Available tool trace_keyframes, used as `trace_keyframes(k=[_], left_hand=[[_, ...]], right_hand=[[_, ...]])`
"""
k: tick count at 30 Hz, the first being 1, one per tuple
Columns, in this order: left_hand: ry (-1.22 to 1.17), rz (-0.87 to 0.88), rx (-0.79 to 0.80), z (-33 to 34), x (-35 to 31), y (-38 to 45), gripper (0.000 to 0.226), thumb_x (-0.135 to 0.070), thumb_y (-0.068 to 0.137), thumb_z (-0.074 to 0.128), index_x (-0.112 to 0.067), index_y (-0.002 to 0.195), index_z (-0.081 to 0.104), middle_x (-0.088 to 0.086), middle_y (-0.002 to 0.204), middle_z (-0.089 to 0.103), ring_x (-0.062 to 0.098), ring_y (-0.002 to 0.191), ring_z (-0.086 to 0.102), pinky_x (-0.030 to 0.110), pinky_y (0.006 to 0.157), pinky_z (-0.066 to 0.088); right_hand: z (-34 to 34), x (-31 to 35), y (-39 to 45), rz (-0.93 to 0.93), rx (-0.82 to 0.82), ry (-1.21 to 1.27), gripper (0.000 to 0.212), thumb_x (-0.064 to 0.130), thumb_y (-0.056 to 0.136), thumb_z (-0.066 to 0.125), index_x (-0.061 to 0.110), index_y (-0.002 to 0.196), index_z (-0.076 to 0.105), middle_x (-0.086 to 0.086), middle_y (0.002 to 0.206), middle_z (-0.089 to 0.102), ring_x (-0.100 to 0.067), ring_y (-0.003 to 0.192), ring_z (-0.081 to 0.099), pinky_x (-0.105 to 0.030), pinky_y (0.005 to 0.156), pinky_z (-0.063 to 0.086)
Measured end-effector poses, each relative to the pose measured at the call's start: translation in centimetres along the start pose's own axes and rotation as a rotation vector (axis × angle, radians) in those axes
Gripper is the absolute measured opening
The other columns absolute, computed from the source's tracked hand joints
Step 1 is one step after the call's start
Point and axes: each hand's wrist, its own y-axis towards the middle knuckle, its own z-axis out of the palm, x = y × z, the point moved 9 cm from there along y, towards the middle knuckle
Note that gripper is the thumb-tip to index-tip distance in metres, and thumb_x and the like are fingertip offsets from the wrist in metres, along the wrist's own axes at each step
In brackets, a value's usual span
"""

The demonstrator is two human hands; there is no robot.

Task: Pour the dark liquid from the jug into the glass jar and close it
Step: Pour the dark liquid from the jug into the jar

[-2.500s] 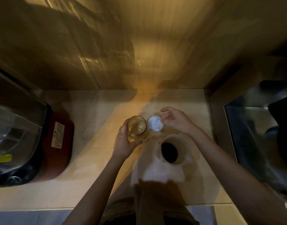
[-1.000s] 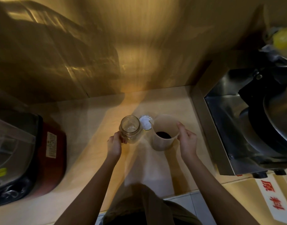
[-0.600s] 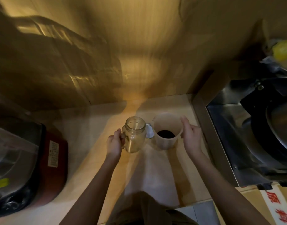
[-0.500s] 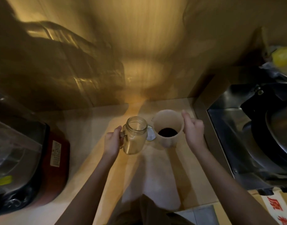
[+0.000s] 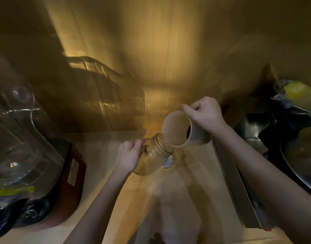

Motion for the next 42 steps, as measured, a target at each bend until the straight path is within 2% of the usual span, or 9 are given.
trace_keyframes(k=[3,7,12,19,23,28,33,36,42], left_hand=[[-0.003,-0.013,-0.079,-0.3,-0.2,-0.3,0.049,-0.034,0.085,0.048,0.006,0.059,0.059,0.020,0.060,0.050,0.027,0.060,0.048,0.047,0.067,0.046],[-0.054,-0.052,-0.136,-0.4,0.0,-0.9,0.048,-0.032,0.084,0.049,-0.008,0.042,0.047,0.010,0.051,0.042,0.021,0.053,0.041,0.038,0.057,0.036],[0.059,-0.020,-0.124,0.2,-0.6,-1.5,0.042,-0.030,0.083,0.049,-0.012,0.046,0.042,0.011,0.053,0.035,0.023,0.053,0.035,0.034,0.052,0.029],[0.134,0.023,-0.162,-0.2,-2.3,-2.4,0.052,-0.024,0.084,0.049,-0.014,0.036,0.030,0.005,0.042,0.027,0.027,0.049,0.030,0.035,0.050,0.025],[0.167,0.034,-0.206,-0.6,-2.7,-2.5,0.051,-0.024,0.084,0.048,-0.012,0.037,0.033,0.031,0.053,0.039,0.045,0.057,0.039,0.035,0.052,0.028],[0.134,0.029,-0.253,-1.0,-2.7,-2.4,0.050,-0.026,0.084,0.048,-0.007,0.039,0.037,0.039,0.063,0.049,0.048,0.062,0.050,0.035,0.054,0.031],[0.180,0.018,-0.287,-1.2,-2.8,-2.3,0.052,-0.025,0.083,0.047,-0.007,0.037,0.031,0.031,0.061,0.045,0.048,0.068,0.052,0.037,0.053,0.026],[0.178,0.020,-0.274,-0.9,-2.9,-2.3,0.050,-0.025,0.084,0.047,-0.002,0.041,0.037,0.036,0.066,0.052,0.049,0.068,0.053,0.043,0.053,0.036],[0.191,0.028,-0.250,-0.8,-3.1,-2.0,0.052,-0.025,0.084,0.048,-0.012,0.036,0.031,0.018,0.043,0.034,0.038,0.055,0.042,0.034,0.052,0.025]], right_hand=[[-0.6,2.5,0.3,-0.133,0.018,-0.150,0.053,0.029,0.088,0.057,0.007,0.040,0.055,-0.004,0.038,0.043,-0.022,0.043,0.046,-0.029,0.052,0.041],[-1.4,5.1,0.7,-0.249,-0.026,-0.269,0.055,0.031,0.086,0.058,0.017,0.034,0.045,-0.004,0.038,0.044,-0.023,0.044,0.047,-0.032,0.050,0.043],[-1.0,7.0,0.4,-0.321,-0.028,-0.375,0.052,0.033,0.084,0.057,0.009,0.038,0.054,-0.010,0.041,0.049,-0.032,0.049,0.055,-0.035,0.052,0.045],[-1.4,8.3,-0.5,-0.403,-0.122,-0.378,0.048,0.028,0.076,0.060,0.005,0.035,0.057,-0.016,0.034,0.054,-0.032,0.037,0.054,-0.028,0.044,0.036],[-1.6,9.5,-0.9,-0.459,-0.160,-0.392,0.045,0.027,0.068,0.060,0.006,0.030,0.052,-0.016,0.028,0.049,-0.029,0.029,0.049,-0.027,0.041,0.039],[-1.6,10.1,-0.8,-0.510,-0.156,-0.397,0.046,0.024,0.073,0.059,0.004,0.032,0.053,-0.015,0.029,0.049,-0.027,0.029,0.048,-0.029,0.038,0.040],[-2.0,10.7,-0.5,-0.552,-0.199,-0.394,0.045,0.021,0.072,0.059,0.006,0.031,0.052,-0.011,0.026,0.046,-0.024,0.027,0.044,-0.026,0.036,0.036],[-1.4,11.0,-0.9,-0.603,-0.195,-0.413,0.048,0.024,0.074,0.054,0.008,0.030,0.051,-0.007,0.025,0.046,-0.021,0.026,0.043,-0.022,0.036,0.033],[-1.3,11.3,-1.2,-0.661,-0.226,-0.403,0.049,0.026,0.074,0.048,0.010,0.028,0.050,-0.004,0.024,0.044,-0.018,0.024,0.042,-0.017,0.038,0.025]])
